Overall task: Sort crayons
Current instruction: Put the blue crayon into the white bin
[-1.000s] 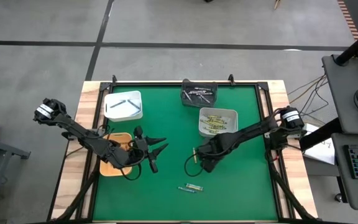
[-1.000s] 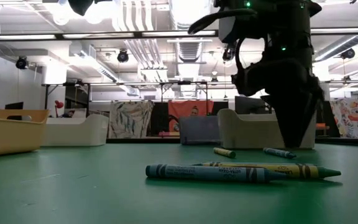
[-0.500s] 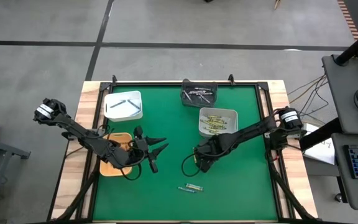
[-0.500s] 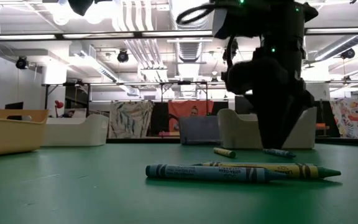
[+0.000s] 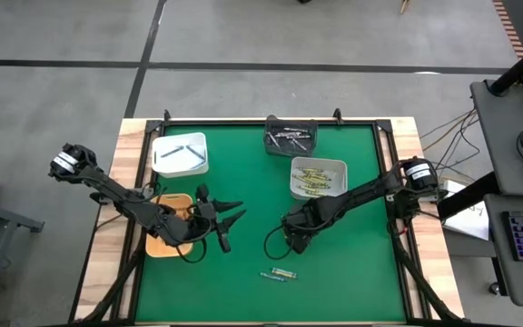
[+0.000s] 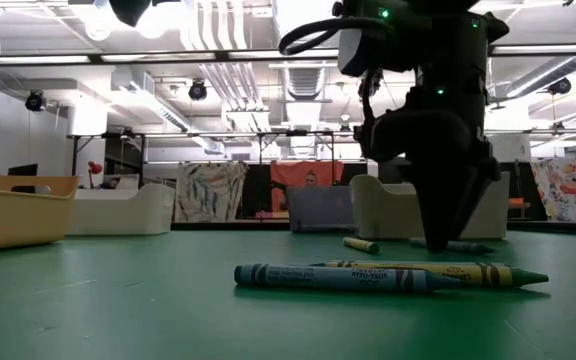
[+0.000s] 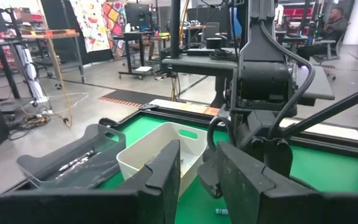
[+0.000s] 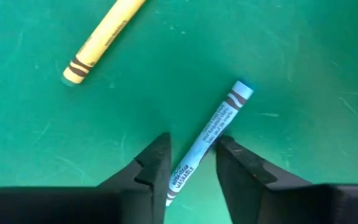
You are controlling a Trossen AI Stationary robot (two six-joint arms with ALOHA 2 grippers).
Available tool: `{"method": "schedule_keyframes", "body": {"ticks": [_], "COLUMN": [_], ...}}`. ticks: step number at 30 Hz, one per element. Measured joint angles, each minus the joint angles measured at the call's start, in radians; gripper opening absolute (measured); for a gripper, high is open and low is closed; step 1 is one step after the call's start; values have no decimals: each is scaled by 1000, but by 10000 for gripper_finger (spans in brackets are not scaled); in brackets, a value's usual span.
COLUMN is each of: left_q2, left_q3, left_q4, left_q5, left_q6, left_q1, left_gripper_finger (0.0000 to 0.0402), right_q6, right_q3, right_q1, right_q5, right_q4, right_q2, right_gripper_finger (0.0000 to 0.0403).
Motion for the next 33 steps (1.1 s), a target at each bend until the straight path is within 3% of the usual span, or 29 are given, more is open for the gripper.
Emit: {"method": "schedule_keyframes", "body": {"ticks": [8,11,15,20,27,33], "left_q2": [35,53,72,120,213,257], "left_q3": [0,0,0,0,0,0], "left_q4": [0,12,58,181,361,441], "left_q5": [36,42,151,210,214,213], "left_q6": [-67,-77,-87,-38,114,158], "left_q1": [0,0,0,0,0,11], "left_gripper_finger": [87,87,97,134,193,205], "right_q6": [-106,-162,-238,-345,-581,-849], "right_q3": [-2,-6,-10,-29,-142,-256], "right_q1": [2,5,16,44,87,101], "right_q5": [-3,-1,7,102,183,179], "right_q4": [5,-5,-6,37,459,869], "right_q2": [-9,-39,-117,-231,-402,-478], "right_gripper_finger": [19,14,12,12,12,12]}}
